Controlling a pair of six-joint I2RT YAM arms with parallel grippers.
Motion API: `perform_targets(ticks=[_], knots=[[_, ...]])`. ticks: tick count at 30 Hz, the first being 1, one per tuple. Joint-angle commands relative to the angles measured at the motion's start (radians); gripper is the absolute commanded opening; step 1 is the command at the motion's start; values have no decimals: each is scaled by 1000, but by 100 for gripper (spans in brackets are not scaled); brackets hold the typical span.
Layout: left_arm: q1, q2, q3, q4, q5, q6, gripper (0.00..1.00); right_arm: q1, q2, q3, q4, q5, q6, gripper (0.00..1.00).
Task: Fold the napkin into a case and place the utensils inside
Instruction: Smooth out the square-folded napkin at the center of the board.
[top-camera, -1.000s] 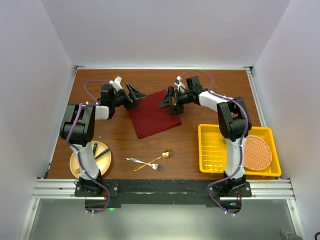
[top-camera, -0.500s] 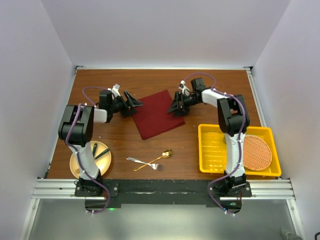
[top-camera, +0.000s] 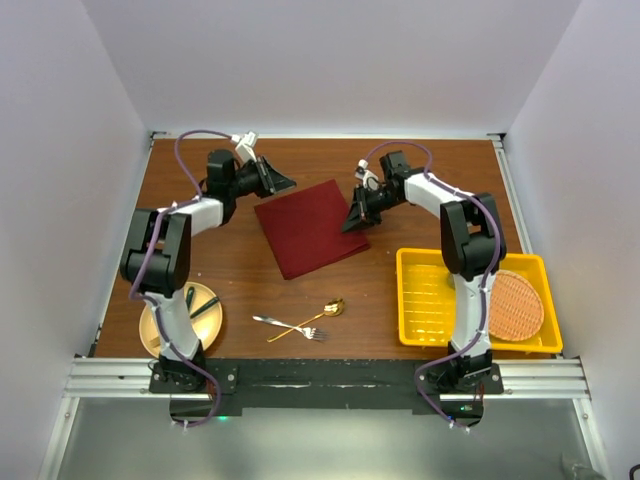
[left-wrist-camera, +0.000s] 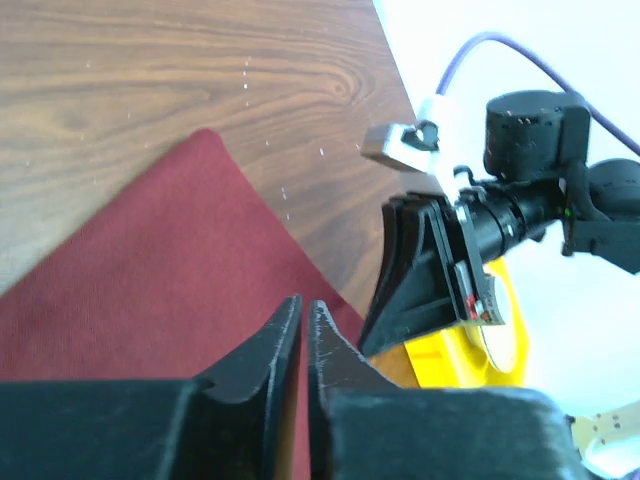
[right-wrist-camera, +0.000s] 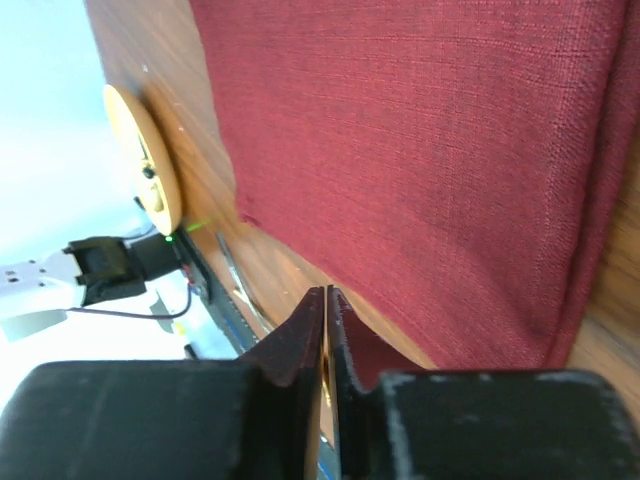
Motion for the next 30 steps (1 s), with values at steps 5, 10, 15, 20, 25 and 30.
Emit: perform_targets(ticks=[5, 10, 15, 20, 25, 30], knots=[[32, 157, 35, -22, -52, 12, 0, -13, 66, 0, -63, 119, -57, 0], [94, 191, -12, -74, -58, -3, 0, -13, 100, -8, -34, 120, -57, 0], [115, 145, -69, -144, -28, 58, 0, 28, 52, -167, 57, 53, -5, 1], [115, 103, -71, -168, 53, 141, 7, 107, -3, -183, 86, -27, -28, 6], [115, 34, -45, -86, 159, 126, 37, 93, -47, 13, 97, -128, 10, 42], [103, 22, -44, 55, 161, -14, 56, 82, -77, 92, 413, -83, 214, 75]])
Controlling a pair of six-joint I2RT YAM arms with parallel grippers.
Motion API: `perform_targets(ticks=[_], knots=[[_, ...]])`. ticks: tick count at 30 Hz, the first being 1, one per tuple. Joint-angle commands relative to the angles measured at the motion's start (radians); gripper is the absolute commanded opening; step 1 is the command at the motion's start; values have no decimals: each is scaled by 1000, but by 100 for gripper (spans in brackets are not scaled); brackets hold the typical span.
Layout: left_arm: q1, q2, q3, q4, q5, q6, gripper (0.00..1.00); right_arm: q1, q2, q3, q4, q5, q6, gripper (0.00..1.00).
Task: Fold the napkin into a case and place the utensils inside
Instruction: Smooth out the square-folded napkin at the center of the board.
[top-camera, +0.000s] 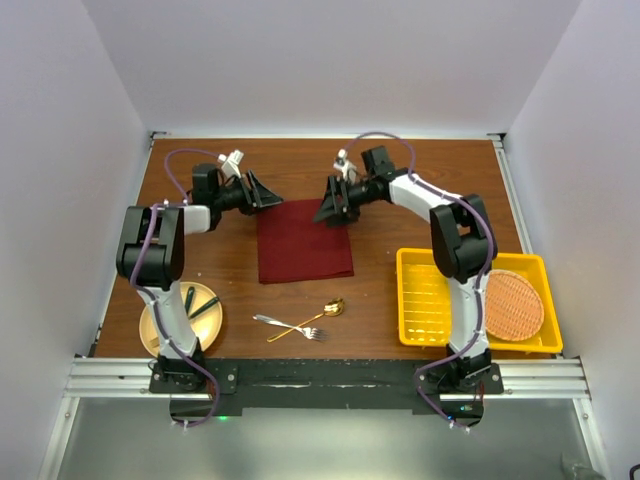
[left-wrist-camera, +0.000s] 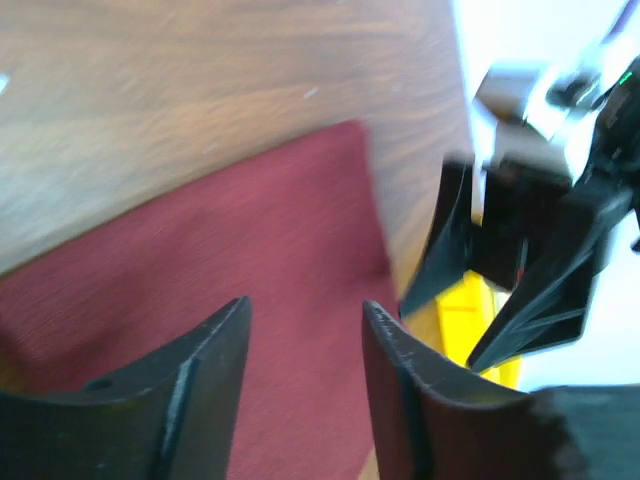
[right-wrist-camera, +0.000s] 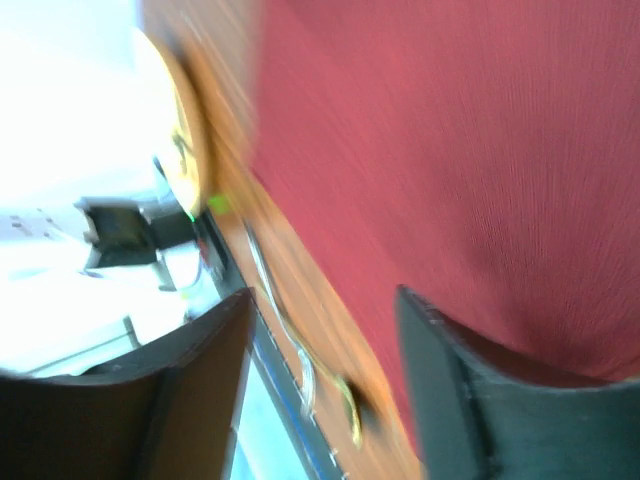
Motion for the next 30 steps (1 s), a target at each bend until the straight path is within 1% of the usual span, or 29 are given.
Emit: perform_targets(ticks=[1, 3, 5, 7, 9, 12, 18, 23, 27, 30], knots=[[-15, -43, 24, 183, 33, -134, 60, -22, -96, 77, 340, 26, 197, 77], [-23, -23, 36, 237, 17, -175, 62, -23, -61, 81, 430, 49, 282, 85], [-28, -6, 46, 269, -7, -229, 66, -22, 3, 120, 483, 81, 316, 91], [-35, 18, 67, 291, -24, -267, 68, -22, 45, 147, 544, 106, 377, 92], [-47, 43, 92, 288, -35, -275, 69, -22, 97, 161, 605, 120, 435, 93], [-60, 73, 119, 283, -49, -286, 69, -23, 149, 189, 642, 147, 461, 93], [-58, 142, 124, 251, -83, -308, 67, -32, 211, 169, 667, 169, 498, 93], [-45, 190, 106, 242, -113, -307, 67, -58, 258, 141, 661, 174, 489, 93], [-12, 218, 90, 187, -121, -278, 66, -77, 289, 137, 637, 160, 456, 93], [17, 218, 50, 183, -129, -288, 66, -89, 318, 135, 623, 146, 433, 92]])
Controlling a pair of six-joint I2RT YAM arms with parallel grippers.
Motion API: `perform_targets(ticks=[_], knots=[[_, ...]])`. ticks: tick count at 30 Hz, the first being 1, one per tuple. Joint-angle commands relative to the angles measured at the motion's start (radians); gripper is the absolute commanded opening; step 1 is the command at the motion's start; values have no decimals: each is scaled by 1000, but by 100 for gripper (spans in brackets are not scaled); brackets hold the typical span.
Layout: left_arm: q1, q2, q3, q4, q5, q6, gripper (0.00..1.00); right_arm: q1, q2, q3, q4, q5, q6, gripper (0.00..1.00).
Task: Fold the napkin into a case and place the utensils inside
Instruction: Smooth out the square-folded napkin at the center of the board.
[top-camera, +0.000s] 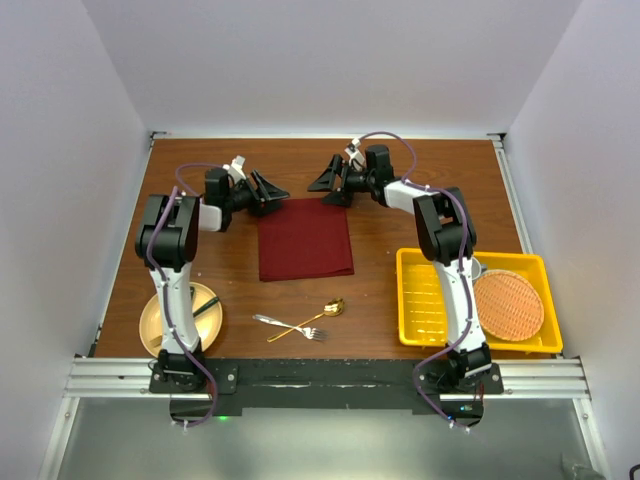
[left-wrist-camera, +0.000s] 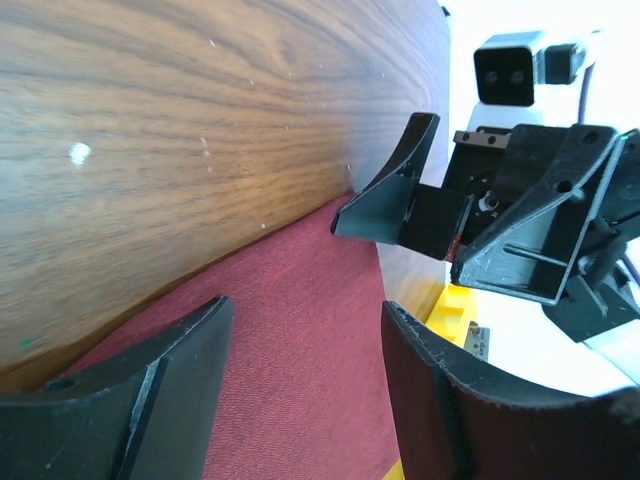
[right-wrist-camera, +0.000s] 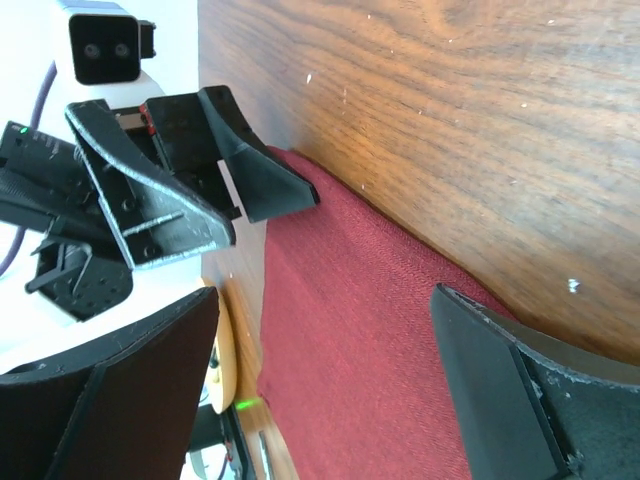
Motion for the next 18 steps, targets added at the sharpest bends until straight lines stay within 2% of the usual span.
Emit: perform_targets(ticks=[1, 8, 11, 14, 18], knots=[[55, 2, -52, -22, -33, 9, 66, -33, 64, -10, -20, 16, -59, 92], [70, -42, -81, -4, 0, 40, 65, -33, 91, 49, -23, -55, -64, 91], [66, -79, -64, 14, 19, 41, 65, -28, 6, 57, -10, -120, -24, 91], [37, -128, -50, 56, 43, 25, 65, -17, -125, -6, 23, -162, 22, 92], [-11, -185, -73, 74, 43, -8, 65, 1, -258, -163, 34, -169, 67, 93]])
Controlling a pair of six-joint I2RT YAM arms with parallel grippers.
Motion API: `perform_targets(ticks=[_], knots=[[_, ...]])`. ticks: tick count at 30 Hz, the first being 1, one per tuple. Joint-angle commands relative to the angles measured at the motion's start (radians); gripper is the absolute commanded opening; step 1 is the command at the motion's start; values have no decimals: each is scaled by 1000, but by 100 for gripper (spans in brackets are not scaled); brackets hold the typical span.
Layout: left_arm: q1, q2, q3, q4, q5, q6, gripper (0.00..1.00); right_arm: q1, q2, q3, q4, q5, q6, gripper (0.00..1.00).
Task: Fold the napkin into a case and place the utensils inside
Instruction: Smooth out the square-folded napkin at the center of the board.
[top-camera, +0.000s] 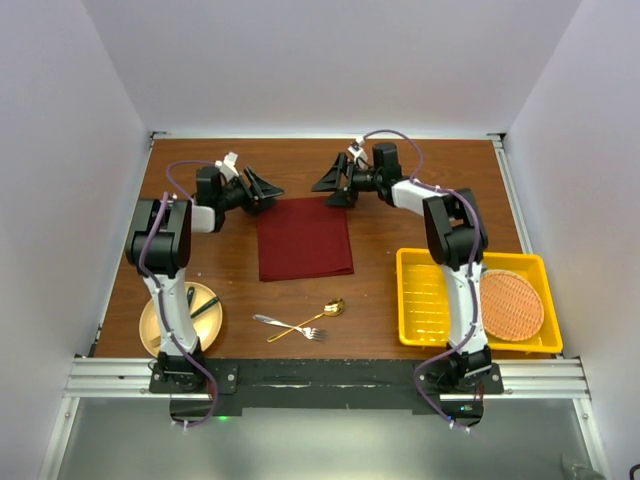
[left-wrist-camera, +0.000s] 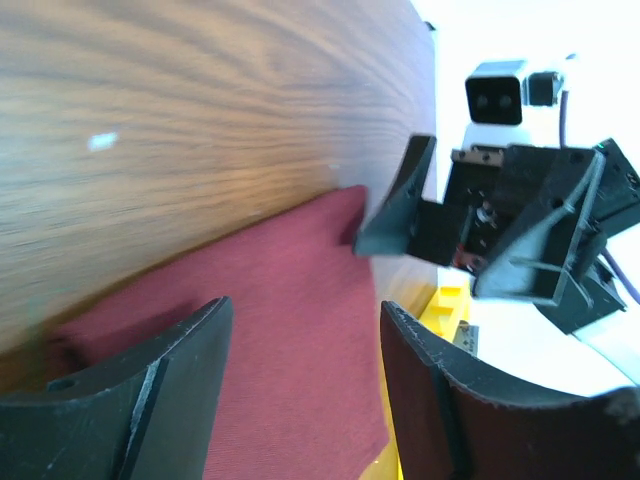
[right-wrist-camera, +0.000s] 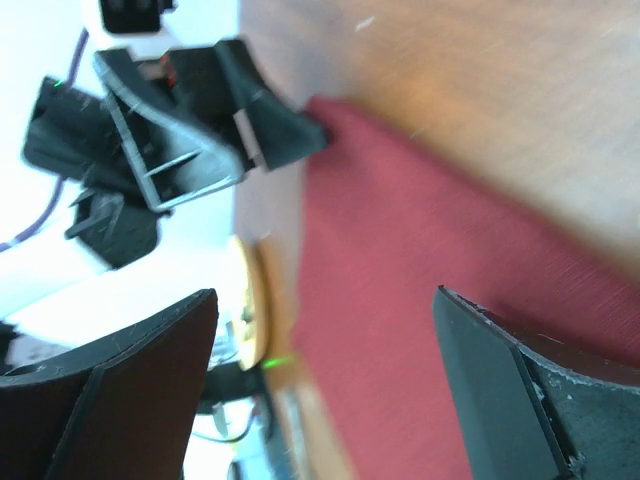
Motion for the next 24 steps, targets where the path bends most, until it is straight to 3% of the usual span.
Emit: perform_targets(ticks=[1, 6, 15, 24], knots=[[-58, -116, -23, 58, 12, -14, 65, 20, -210, -124, 36, -50, 61, 93], [-73, -91, -57, 73, -10, -58, 64, 36, -195, -250, 117, -61, 125, 93], [-73, -68, -100, 16, -40, -11, 64, 39, -64, -264, 327, -64, 277, 96], [-36, -56, -109, -142, -96, 84, 62, -33, -35, -244, -13, -93, -10, 95]])
